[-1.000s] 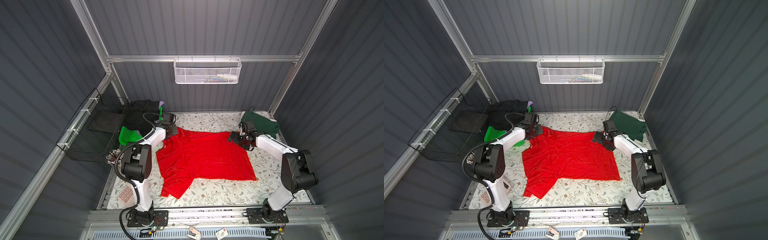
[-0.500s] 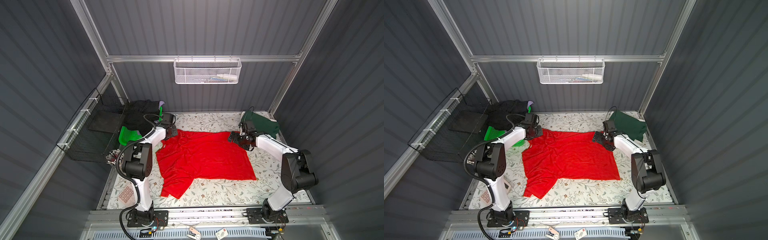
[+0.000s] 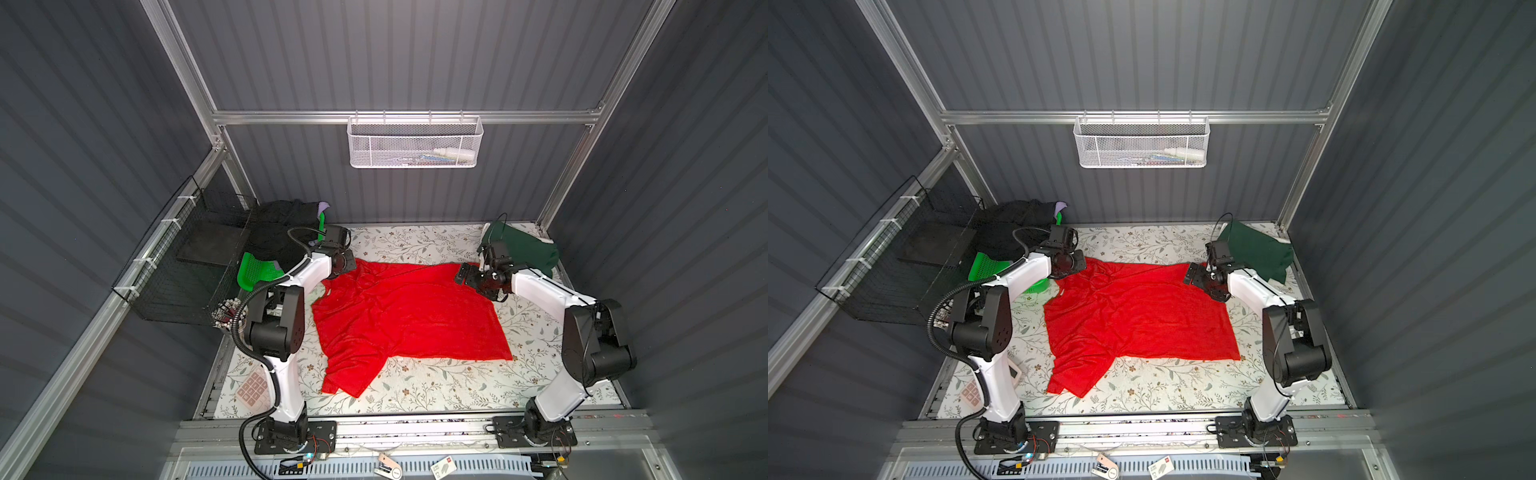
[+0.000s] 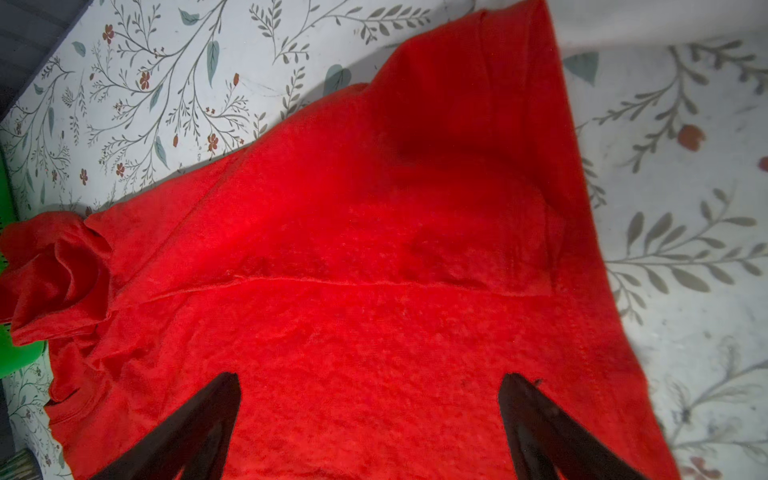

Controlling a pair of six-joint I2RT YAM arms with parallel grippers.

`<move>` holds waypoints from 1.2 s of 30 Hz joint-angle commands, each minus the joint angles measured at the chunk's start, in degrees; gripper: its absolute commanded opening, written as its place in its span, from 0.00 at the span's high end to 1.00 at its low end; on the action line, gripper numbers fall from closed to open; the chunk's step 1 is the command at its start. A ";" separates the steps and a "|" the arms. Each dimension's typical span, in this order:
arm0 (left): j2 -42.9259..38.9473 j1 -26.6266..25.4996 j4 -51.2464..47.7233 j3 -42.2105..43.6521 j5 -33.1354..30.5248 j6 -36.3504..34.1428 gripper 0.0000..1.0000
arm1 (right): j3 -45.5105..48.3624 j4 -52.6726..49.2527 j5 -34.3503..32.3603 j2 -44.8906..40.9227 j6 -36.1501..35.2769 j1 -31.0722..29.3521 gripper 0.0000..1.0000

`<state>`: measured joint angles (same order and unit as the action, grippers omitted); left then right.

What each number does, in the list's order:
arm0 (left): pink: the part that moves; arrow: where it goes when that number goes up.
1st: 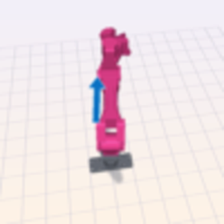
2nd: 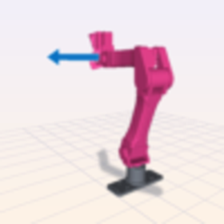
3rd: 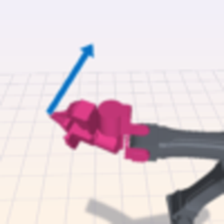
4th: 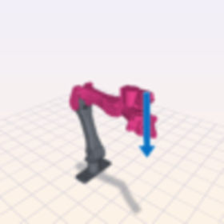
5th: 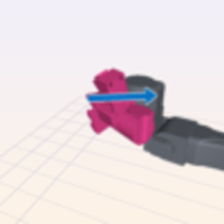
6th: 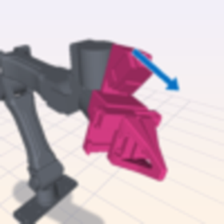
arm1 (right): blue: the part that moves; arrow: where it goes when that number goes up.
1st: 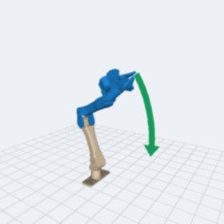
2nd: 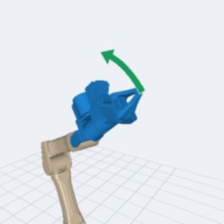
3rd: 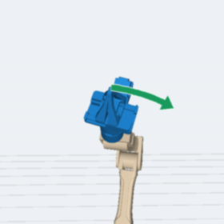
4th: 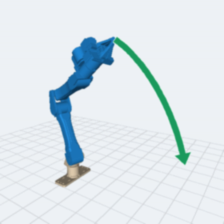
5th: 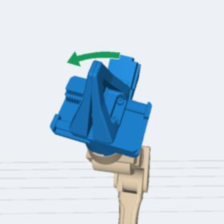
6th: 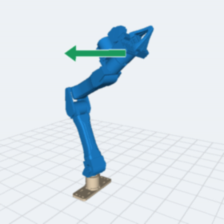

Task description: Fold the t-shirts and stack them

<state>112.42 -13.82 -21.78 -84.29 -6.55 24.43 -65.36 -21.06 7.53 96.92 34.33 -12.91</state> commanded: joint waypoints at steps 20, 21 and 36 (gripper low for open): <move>-12.37 1.69 -3.27 2.33 7.03 0.97 1.00 | -4.92 -4.08 -4.05 0.88 -0.82 -12.21 0.01; -13.08 1.83 -3.17 2.66 6.70 1.02 1.00 | -5.07 -3.97 -4.16 0.90 -0.73 -12.46 0.01; -15.72 4.46 -8.29 1.28 20.13 3.57 1.00 | -10.61 -1.53 3.75 7.25 -1.80 -16.82 0.13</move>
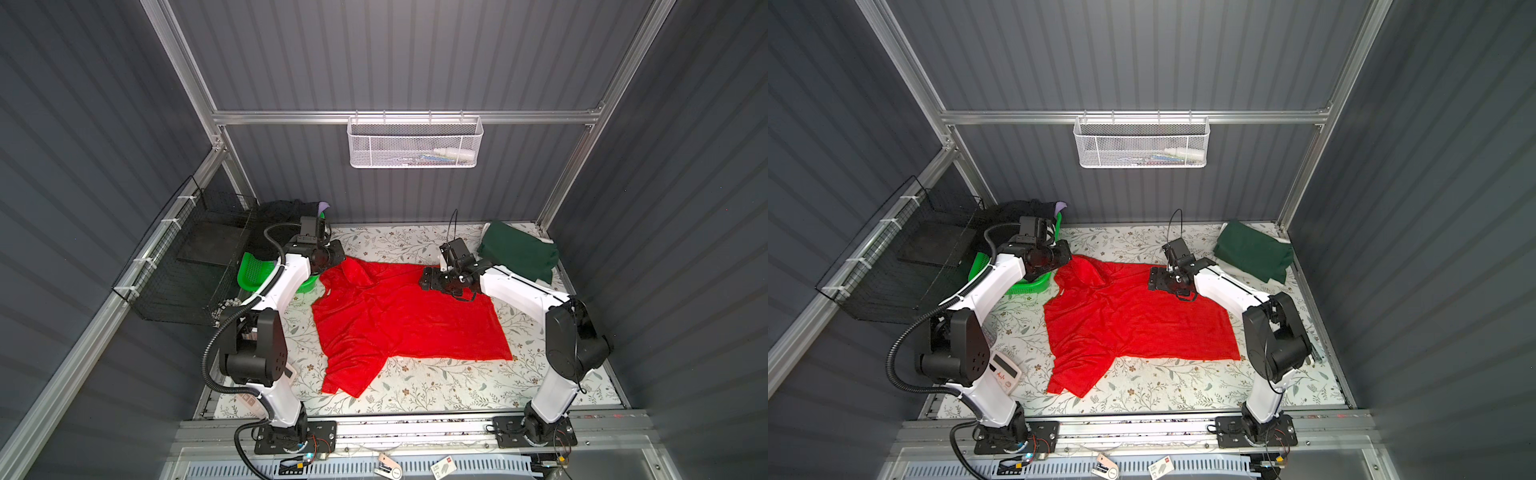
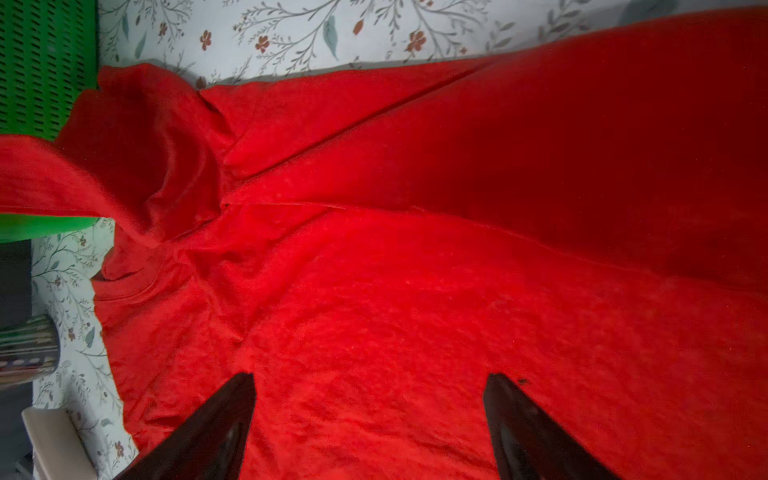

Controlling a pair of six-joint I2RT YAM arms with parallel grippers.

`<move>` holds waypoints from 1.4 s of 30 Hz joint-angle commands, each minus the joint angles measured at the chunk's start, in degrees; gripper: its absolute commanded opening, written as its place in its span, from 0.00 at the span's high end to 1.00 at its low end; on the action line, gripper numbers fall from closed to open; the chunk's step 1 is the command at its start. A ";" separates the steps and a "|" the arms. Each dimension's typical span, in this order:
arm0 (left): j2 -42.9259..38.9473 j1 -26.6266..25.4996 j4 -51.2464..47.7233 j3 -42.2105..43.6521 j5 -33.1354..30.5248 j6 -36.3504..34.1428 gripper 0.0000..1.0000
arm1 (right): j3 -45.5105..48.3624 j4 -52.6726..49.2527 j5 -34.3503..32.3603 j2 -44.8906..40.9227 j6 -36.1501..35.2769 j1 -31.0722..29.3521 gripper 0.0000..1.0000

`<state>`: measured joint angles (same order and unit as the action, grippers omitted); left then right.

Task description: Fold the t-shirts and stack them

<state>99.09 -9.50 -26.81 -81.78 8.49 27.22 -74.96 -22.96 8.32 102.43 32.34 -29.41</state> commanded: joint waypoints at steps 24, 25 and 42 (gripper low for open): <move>-7.60 4.31 -9.96 9.55 8.23 -0.64 1.00 | -1.82 1.26 2.86 5.17 0.86 0.21 0.15; -8.08 4.31 -10.28 10.20 6.91 -0.89 1.00 | -1.84 1.38 2.89 5.28 0.95 0.17 0.15; -9.20 -6.31 -12.13 10.32 -24.98 -4.12 0.50 | -0.90 1.95 3.57 5.20 1.07 0.54 0.13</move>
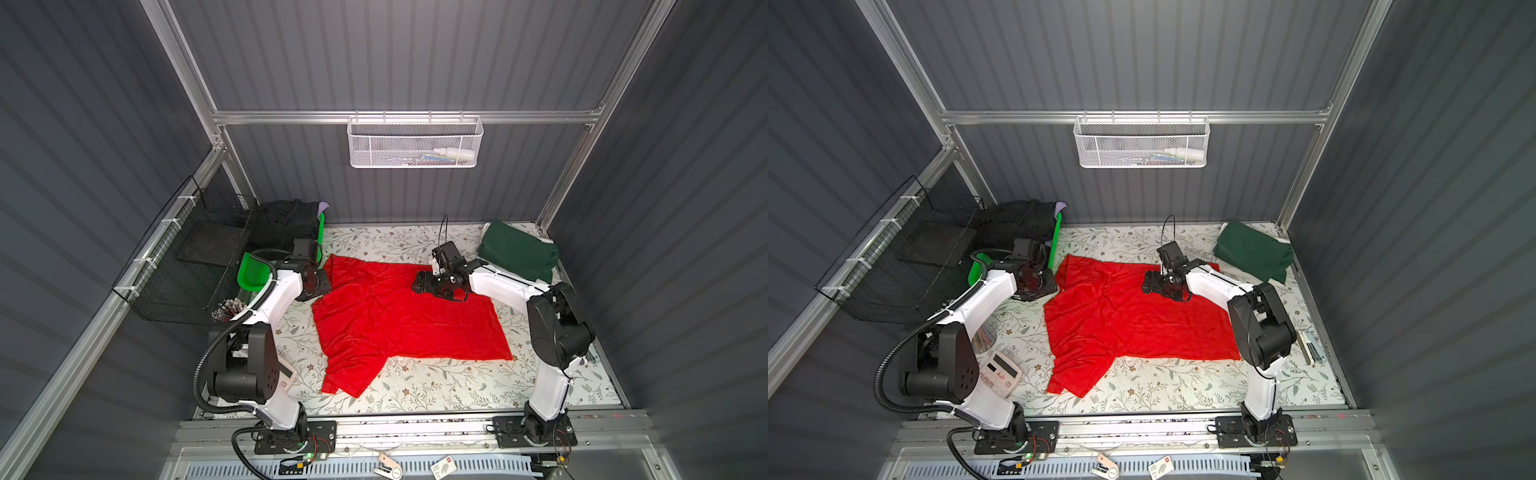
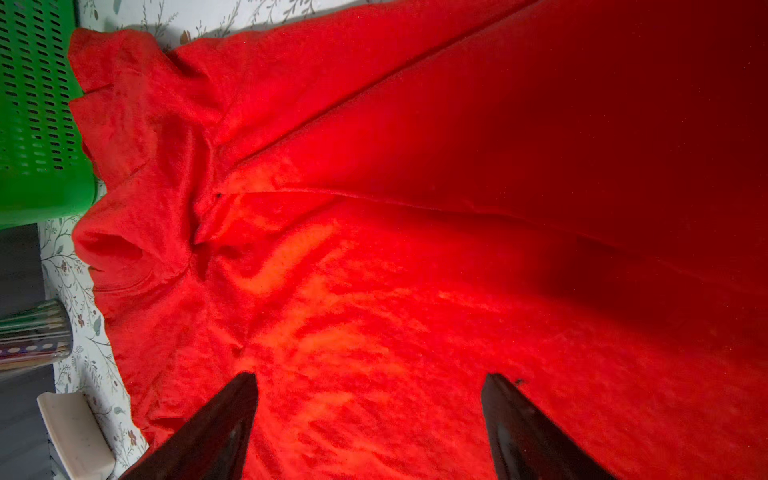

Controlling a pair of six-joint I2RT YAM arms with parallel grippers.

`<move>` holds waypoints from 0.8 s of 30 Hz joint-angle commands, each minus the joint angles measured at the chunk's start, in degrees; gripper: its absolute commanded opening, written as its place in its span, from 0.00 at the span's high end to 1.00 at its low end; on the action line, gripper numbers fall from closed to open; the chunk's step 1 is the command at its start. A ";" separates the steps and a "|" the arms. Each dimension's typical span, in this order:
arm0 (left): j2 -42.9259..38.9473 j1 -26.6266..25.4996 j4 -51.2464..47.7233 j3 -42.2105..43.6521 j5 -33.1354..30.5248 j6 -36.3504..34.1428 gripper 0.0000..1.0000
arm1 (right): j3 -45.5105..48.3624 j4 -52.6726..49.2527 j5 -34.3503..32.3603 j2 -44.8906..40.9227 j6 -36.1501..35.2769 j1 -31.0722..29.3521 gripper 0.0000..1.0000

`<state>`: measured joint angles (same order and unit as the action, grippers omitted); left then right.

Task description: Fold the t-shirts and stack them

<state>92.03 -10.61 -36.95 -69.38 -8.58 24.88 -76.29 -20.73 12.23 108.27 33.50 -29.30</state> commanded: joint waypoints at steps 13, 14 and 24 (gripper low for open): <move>8.47 -8.29 7.21 0.93 2.00 -4.49 0.57 | 5.59 1.30 -0.82 -4.62 0.96 2.30 0.13; 9.65 -8.33 7.62 0.63 2.65 -4.74 0.57 | 5.84 1.37 -0.76 -4.83 1.02 2.46 0.13; 15.10 -8.33 10.04 0.35 4.97 -4.25 0.60 | 7.79 1.51 -0.82 -6.23 1.40 3.41 0.13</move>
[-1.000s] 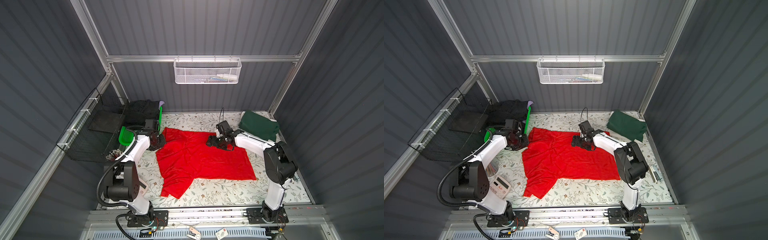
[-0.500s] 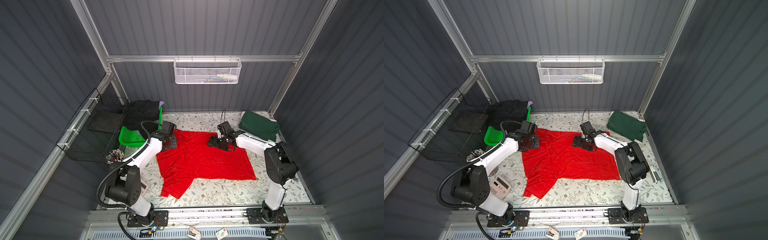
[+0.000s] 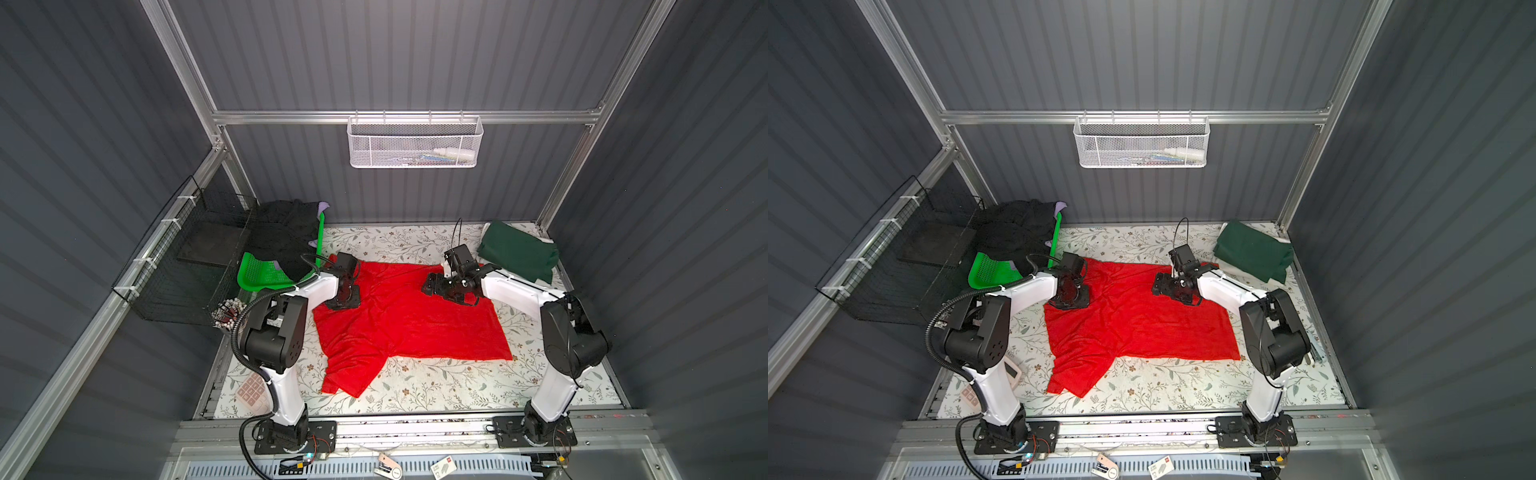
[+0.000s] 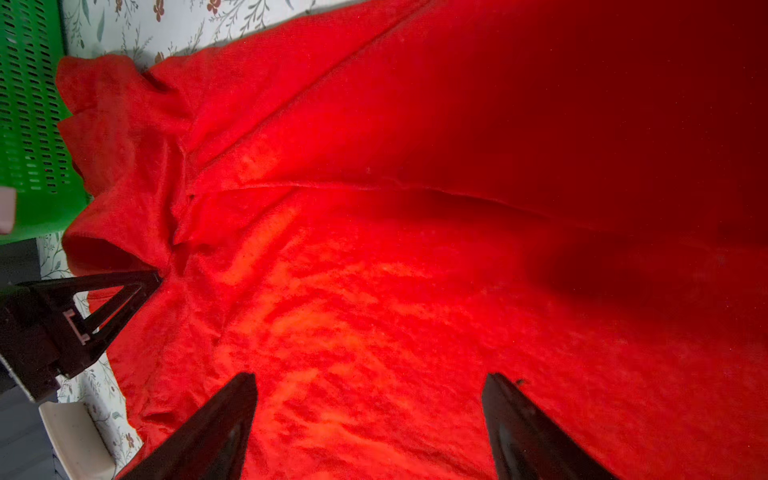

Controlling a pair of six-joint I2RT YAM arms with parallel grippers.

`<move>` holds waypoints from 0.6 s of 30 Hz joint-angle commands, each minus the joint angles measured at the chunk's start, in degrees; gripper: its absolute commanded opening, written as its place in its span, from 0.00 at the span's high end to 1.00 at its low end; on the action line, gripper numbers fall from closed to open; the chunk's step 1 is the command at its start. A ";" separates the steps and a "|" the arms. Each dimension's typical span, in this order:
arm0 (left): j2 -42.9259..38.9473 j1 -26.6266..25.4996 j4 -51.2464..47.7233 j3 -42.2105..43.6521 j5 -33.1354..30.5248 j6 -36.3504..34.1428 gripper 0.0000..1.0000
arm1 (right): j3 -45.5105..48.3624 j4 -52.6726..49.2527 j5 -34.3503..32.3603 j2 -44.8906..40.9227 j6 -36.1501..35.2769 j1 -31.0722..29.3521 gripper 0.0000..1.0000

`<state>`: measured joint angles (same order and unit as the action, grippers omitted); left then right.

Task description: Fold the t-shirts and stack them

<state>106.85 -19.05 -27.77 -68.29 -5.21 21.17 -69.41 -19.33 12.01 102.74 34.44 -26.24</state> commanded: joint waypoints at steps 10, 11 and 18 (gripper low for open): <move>2.21 0.06 1.45 -2.24 2.05 0.50 0.71 | 0.56 0.44 0.11 0.07 0.98 0.45 0.14; 2.37 0.12 1.54 -2.41 2.13 0.54 0.73 | 0.51 0.35 0.14 0.20 1.00 0.44 0.14; 4.23 0.07 1.05 -4.21 2.88 0.28 0.96 | 0.59 0.15 -0.06 0.40 1.30 0.50 0.14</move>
<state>109.47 -19.05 -26.02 -71.00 -3.33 21.69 -69.25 -19.29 12.05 102.74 35.20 -26.00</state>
